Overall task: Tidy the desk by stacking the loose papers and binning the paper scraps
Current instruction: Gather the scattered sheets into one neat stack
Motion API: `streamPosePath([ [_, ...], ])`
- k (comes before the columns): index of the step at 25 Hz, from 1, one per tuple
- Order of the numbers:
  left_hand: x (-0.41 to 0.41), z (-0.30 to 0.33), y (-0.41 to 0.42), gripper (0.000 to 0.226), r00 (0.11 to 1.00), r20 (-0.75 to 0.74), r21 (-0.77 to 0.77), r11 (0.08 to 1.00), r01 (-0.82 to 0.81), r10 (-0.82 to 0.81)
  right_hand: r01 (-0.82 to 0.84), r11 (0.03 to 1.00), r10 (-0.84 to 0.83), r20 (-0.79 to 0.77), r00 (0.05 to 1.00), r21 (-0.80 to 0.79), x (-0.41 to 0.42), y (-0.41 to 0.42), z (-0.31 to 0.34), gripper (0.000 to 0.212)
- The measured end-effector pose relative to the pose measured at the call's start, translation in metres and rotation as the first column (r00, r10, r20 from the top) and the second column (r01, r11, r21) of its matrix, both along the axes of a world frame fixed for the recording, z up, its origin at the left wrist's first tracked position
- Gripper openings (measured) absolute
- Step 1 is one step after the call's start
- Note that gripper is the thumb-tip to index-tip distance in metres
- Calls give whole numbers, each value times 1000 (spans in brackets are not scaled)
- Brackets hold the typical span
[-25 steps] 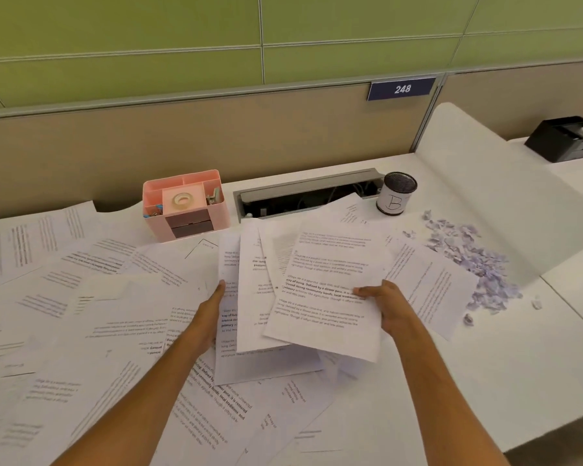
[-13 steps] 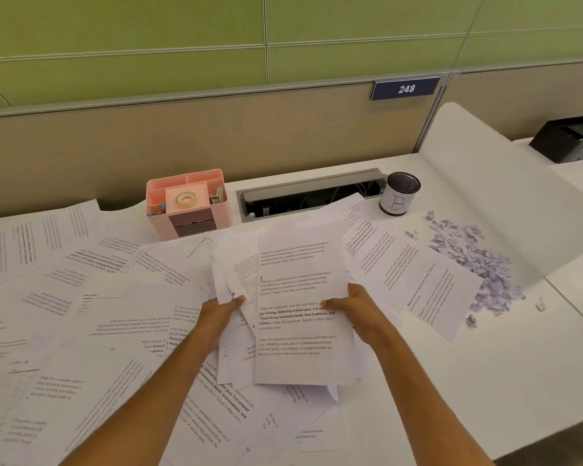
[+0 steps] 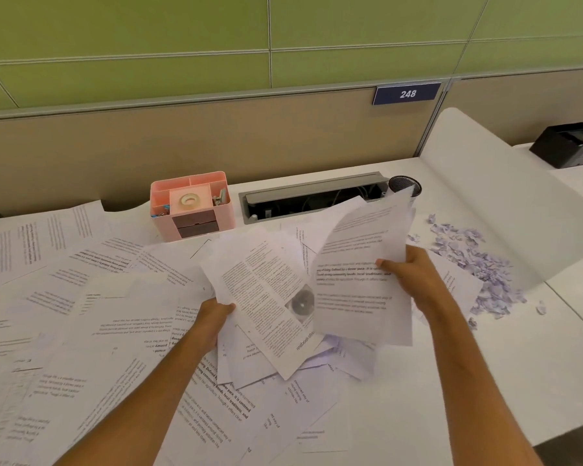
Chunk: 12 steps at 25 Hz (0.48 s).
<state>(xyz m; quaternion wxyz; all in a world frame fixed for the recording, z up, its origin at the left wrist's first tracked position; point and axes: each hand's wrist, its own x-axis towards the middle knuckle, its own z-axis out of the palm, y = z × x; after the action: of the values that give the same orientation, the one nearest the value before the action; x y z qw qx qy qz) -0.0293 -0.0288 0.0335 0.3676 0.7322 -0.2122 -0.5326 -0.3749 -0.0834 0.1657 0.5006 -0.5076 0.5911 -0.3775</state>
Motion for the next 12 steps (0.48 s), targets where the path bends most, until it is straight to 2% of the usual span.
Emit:
streamPosePath([
  [3,1,2,1,32,1000,-5,11,1000,14,-14,-57,995,64,85,994,-81,-6,-1,39,21],
  [7,-1,8,2,29,998,-54,-29,999,20,-21,-183,974,218,339,915,-131,-1,-6,59,29],
  [9,-2,9,2,30,996,-87,-51,999,19,-23,-227,969,246,418,875,-96,7,-13,48,34],
  [12,-7,17,4,29,991,-134,-85,996,-13,1,-253,967,223,384,896,29,25,-28,8,32],
])
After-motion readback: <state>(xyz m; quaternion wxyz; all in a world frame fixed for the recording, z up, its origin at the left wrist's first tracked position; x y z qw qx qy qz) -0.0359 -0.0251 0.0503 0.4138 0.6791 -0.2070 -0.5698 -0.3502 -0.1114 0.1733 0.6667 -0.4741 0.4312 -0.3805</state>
